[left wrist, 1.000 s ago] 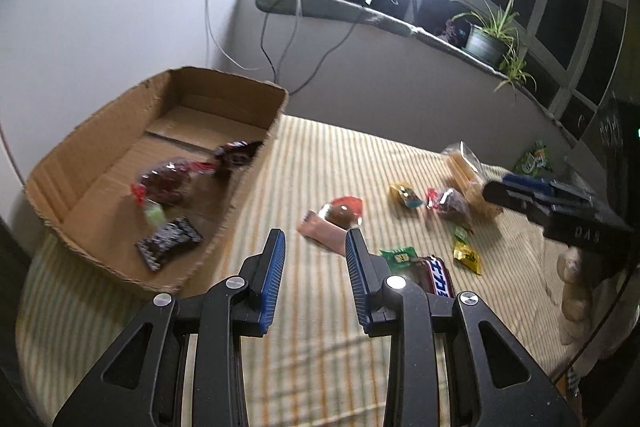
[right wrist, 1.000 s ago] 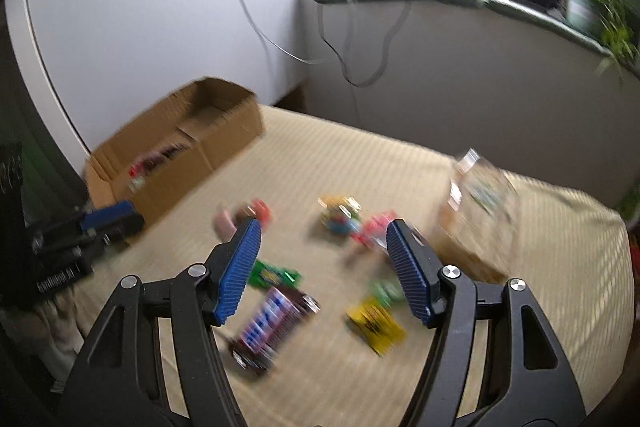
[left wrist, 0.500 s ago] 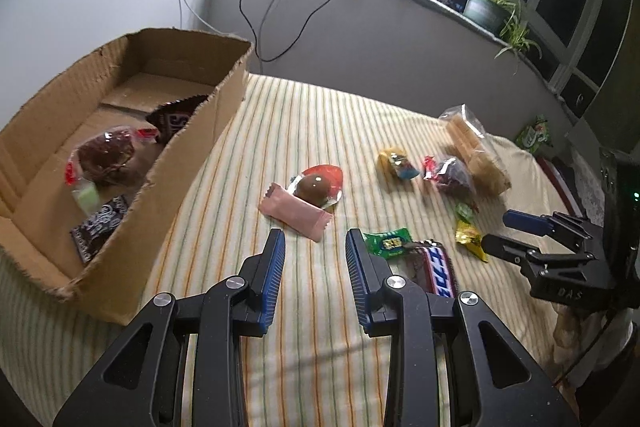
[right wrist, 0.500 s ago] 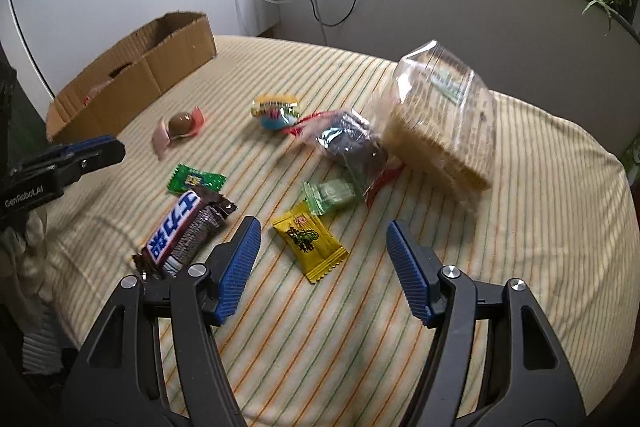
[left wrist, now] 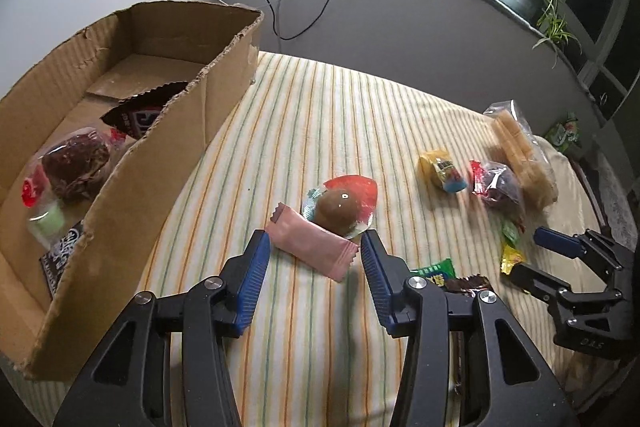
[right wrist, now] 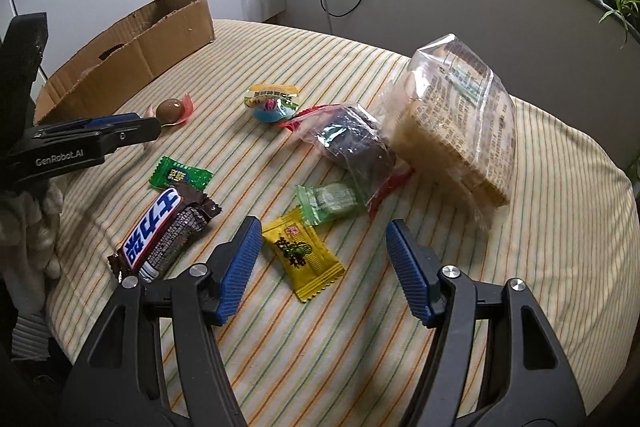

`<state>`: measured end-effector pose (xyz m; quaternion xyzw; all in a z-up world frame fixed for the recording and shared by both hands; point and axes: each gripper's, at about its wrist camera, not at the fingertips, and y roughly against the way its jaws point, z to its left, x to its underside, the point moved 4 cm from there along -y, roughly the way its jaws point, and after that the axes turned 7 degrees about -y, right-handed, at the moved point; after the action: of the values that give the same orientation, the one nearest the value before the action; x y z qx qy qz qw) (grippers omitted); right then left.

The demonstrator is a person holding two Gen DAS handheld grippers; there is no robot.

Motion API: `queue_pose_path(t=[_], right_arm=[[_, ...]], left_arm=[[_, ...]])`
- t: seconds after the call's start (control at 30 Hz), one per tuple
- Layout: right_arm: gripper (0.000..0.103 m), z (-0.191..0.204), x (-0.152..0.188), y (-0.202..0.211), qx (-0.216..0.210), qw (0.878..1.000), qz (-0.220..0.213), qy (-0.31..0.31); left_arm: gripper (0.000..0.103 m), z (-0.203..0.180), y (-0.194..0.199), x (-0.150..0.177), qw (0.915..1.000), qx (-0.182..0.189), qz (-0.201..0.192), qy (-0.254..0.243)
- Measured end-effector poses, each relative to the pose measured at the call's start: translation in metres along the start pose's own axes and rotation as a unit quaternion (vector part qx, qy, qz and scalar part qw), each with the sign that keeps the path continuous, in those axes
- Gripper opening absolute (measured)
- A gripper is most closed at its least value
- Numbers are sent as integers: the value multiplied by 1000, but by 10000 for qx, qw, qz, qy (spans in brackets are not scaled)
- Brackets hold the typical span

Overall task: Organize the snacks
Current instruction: 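Grasp the pink wrapped candy with the left tool while the right tool grasps the yellow packet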

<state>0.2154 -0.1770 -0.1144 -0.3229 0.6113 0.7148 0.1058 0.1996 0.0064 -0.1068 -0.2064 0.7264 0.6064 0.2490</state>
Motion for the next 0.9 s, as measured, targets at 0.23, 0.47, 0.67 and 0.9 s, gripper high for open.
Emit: queue_pose_path(t=[0.23, 0.47, 0.67, 0.9], right_arm=[[65, -1, 4, -6, -96, 9999, 96, 29], [65, 6, 5, -11, -108, 9997, 138, 192], [64, 13, 3, -16, -75, 9994, 136, 300], [32, 12, 5, -13, -61, 9995, 79, 293]], left_arm=[[45, -6, -5, 1, 9996, -124, 39, -232], [49, -7, -8, -2, 9996, -65, 81, -257], [40, -10, -10, -4, 9991, -147, 58, -386], [27, -10, -7, -2, 9993, -91, -1, -375]])
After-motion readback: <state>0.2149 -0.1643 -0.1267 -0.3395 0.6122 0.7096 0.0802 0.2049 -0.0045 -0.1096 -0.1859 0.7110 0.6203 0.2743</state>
